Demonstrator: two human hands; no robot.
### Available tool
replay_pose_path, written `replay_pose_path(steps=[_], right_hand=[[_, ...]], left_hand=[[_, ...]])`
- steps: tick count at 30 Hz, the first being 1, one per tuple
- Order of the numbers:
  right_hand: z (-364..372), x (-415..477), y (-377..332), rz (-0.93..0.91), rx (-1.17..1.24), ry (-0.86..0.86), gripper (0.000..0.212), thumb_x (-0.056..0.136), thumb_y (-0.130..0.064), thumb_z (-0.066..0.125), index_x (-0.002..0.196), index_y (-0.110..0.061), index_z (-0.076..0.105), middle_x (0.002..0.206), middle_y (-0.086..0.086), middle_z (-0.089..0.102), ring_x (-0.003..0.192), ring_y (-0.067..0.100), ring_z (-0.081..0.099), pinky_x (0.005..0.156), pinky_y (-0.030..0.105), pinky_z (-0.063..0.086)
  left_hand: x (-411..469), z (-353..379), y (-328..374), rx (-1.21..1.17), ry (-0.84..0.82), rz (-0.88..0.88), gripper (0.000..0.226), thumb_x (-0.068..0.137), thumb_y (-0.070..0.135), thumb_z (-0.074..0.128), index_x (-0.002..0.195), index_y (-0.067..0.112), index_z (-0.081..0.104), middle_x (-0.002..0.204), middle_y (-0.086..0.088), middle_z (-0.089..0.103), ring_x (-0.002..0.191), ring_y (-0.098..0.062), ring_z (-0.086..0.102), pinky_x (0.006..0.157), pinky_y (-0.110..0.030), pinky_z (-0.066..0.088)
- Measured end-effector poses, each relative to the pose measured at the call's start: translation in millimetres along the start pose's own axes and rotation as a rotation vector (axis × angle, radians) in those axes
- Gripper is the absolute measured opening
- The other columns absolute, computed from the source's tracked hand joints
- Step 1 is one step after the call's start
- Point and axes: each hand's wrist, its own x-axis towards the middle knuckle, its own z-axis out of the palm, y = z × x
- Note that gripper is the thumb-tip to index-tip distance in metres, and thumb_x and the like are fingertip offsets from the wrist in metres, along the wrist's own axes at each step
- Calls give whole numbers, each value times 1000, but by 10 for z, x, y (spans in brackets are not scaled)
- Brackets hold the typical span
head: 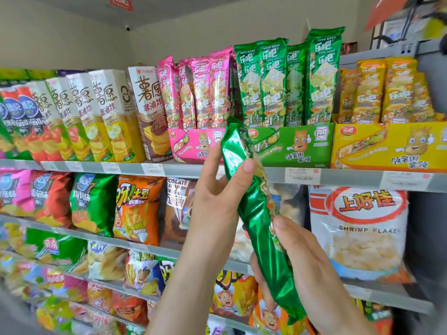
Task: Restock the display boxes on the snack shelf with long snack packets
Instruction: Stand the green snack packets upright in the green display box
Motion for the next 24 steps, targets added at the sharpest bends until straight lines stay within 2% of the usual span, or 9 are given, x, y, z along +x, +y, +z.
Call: replay_pose_path(steps=[3, 6, 8, 10, 12, 15, 18, 21, 24], right_hand=[[39, -44, -46, 18, -82, -1, 62, 84, -64, 38, 110, -12, 63, 102, 12, 64, 73, -6, 55, 68, 8, 45], [88, -46, -108, -46, -68, -78, 80, 68, -88, 44, 115, -26, 63, 105, -11, 64, 92, -6, 58, 88, 14, 47], [103, -73, -118, -46, -79, -76, 59, 61, -89, 53, 105, -51, 63, 101, -19, 68, 97, 0, 63, 92, 21, 49], [114, -125, -127, -85, -259, -46, 34, 71, -74, 53, 104, -65, 56, 99, -19, 66, 88, 2, 64, 76, 14, 50], [105, -171, -102, -140, -460, 2, 36, 77, -69, 49, 108, -54, 58, 93, -9, 63, 79, 11, 61, 67, 28, 51], [117, -185, -76, -184, -468, 38, 40, 81, -68, 50, 104, -37, 63, 82, -2, 62, 64, 17, 58, 60, 40, 48], [121, -175, -40, -190, -392, 66, 36, 81, -65, 53, 102, -38, 64, 77, -5, 62, 57, 11, 55, 53, 29, 44], [122, -162, -49, -200, -333, 105, 29, 82, -61, 54, 104, -43, 63, 77, -12, 64, 60, 1, 55, 54, 10, 39], [128, -160, -69, -196, -329, 120, 22, 86, -54, 57, 106, -44, 62, 83, -12, 68, 68, 3, 60, 59, 8, 41]], left_hand=[[-92, -27, 7, 33, 30, 43, 51, 83, 32, 68, 132, 34, 55, 87, 5, 73, 75, -10, 65, 66, -27, 52], [-110, -68, 55, 23, 115, 113, 37, 83, 32, 67, 119, 40, 62, 82, 4, 70, 69, -10, 62, 61, -27, 52], [-85, -104, 103, 23, 166, 170, 41, 89, 31, 64, 129, 32, 56, 82, 5, 66, 69, -10, 59, 60, -28, 51], [-47, -137, 149, 16, 214, 211, 55, 89, 32, 64, 140, 23, 46, 82, 10, 66, 70, -7, 58, 62, -26, 50], [-31, -148, 160, 11, 227, 211, 65, 84, 34, 66, 143, 22, 42, 88, 10, 69, 76, -9, 61, 72, -33, 53], [-46, -146, 120, -1, 209, 129, 67, 81, 37, 71, 142, 27, 43, 106, 2, 72, 93, -17, 66, 92, -49, 50], [-77, -136, 77, 15, 150, 70, 58, 82, 33, 72, 134, 21, 52, 100, 0, 71, 86, -18, 64, 83, -44, 50], [-153, -117, -18, 50, 77, 16, 32, 80, 32, 76, 109, 19, 68, 91, 0, 70, 84, -19, 62, 80, -42, 49], [-243, -111, -86, 75, 37, -44, 21, 74, 41, 75, 88, 26, 72, 81, 3, 65, 80, -19, 58, 73, -37, 48]])
